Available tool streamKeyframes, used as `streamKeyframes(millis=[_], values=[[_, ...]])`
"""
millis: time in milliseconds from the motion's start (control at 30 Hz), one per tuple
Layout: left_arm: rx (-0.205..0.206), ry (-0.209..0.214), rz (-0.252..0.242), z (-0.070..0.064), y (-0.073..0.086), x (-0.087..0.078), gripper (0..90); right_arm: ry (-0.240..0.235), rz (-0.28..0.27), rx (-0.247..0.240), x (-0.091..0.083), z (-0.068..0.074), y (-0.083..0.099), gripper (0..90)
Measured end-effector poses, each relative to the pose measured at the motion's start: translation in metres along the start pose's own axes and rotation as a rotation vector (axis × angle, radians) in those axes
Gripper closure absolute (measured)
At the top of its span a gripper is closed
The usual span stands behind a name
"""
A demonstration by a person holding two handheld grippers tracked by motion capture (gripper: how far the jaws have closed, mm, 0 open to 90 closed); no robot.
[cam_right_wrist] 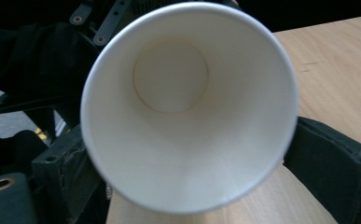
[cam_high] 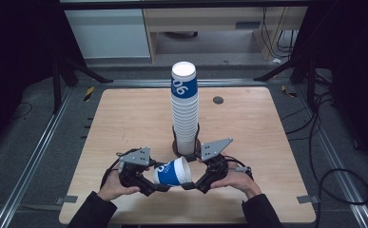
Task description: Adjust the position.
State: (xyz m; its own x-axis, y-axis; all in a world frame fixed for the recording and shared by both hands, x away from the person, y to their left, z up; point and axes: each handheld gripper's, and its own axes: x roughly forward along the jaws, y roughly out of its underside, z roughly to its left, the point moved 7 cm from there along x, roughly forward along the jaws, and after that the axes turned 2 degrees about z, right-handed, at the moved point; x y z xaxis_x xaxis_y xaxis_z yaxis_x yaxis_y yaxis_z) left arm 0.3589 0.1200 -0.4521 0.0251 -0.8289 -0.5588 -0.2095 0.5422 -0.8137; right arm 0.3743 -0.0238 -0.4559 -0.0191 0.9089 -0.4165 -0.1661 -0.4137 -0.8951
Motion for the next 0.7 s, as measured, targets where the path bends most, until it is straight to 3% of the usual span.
streamKeyframes(millis=[333,567,700], values=[[0.008,0.009,0.026,-0.0014,0.0021,0.0049,26.2,-0.053,0.005,0.01,0.0088,0.005,0.0026,13.0],[0.002,0.001,0.02,-0.0012,0.001,0.0033,26.2,-0.052,0.003,0.022,0.008,0.0035,0.0036,15.8],[0.005,-0.016,0.052,-0.0001,0.0023,0.0002,21.1,-0.048,0.008,0.014,0.0039,0.0042,0.0024,16.2]])
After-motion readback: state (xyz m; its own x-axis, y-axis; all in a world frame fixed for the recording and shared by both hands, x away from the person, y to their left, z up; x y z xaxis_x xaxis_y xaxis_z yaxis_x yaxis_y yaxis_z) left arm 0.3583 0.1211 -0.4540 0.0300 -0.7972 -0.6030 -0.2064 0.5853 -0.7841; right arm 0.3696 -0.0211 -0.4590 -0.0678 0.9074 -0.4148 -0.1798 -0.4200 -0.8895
